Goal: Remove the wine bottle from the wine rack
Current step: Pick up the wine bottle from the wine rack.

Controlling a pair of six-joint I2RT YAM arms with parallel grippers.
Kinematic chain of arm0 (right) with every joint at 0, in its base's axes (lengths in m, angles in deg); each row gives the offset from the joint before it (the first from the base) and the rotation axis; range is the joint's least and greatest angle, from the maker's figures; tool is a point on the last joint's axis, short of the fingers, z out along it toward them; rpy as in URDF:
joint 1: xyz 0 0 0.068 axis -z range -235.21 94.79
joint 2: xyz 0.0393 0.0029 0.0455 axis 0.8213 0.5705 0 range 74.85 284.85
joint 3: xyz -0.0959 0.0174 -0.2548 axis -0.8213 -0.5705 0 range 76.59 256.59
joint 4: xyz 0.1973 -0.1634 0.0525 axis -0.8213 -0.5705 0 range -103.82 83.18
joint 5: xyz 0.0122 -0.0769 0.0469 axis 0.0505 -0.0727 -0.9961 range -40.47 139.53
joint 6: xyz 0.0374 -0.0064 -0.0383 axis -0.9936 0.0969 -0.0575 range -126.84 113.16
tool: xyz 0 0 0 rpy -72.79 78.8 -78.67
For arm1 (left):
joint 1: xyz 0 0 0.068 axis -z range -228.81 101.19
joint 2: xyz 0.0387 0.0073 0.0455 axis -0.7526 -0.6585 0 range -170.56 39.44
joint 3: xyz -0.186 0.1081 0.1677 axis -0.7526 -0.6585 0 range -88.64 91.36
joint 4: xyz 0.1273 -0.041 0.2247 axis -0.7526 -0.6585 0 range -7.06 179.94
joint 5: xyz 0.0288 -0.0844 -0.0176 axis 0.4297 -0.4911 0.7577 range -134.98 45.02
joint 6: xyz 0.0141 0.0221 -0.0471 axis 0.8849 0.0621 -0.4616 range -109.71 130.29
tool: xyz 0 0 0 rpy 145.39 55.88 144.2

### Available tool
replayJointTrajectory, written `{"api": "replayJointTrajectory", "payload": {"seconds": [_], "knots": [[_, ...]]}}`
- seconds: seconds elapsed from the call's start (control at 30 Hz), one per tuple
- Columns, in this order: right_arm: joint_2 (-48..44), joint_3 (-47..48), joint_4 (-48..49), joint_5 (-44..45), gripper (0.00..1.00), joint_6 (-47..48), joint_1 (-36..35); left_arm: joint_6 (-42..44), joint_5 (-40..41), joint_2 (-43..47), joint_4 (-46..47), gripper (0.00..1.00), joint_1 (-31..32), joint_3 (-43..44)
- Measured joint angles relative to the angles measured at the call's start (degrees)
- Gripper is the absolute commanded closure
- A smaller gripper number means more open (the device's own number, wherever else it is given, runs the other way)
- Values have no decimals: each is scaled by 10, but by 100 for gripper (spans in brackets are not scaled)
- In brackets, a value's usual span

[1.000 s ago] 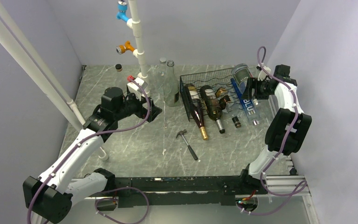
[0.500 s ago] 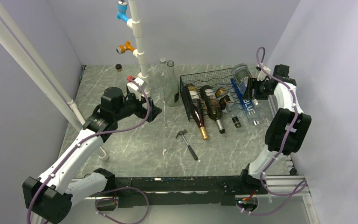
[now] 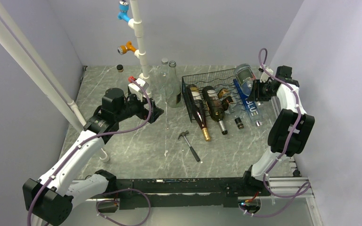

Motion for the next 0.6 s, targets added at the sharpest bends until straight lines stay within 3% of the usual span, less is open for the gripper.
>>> {"api": "replayJointTrajectory", "payload": {"seconds": [0.6], "knots": [[-37,-27,-18,-53,100,-49,24,2,4,0,0,1,0,0]]}}
